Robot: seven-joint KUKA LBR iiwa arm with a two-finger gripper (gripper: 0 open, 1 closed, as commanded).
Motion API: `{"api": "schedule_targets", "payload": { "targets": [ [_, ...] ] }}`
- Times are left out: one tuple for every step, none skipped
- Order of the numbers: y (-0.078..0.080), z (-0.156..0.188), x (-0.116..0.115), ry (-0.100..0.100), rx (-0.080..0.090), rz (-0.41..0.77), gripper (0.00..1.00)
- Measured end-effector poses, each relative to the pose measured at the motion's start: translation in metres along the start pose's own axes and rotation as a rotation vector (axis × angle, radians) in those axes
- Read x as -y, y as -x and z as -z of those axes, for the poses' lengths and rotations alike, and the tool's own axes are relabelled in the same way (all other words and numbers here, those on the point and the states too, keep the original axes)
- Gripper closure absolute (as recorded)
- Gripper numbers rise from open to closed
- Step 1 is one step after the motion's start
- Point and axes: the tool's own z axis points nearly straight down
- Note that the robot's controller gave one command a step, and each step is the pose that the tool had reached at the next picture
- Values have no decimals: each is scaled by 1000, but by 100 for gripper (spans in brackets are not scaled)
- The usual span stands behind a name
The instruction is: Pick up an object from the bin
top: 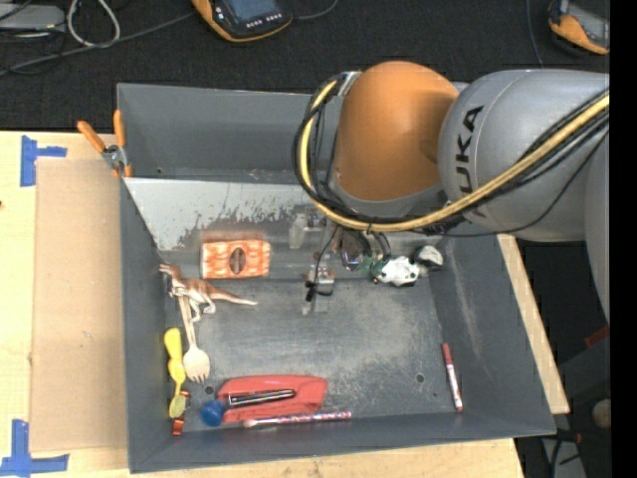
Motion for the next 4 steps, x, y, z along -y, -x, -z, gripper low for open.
{"api": "schedule_targets", "payload": {
  "targets": [
    [1,5,1,1,8,-2,0],
    [15,-67,-38,2,11,9,0],
    [13,-120,-43,1,15,17,0],
    [-6,-74,-67,0,13,256,0]
  ]
}}
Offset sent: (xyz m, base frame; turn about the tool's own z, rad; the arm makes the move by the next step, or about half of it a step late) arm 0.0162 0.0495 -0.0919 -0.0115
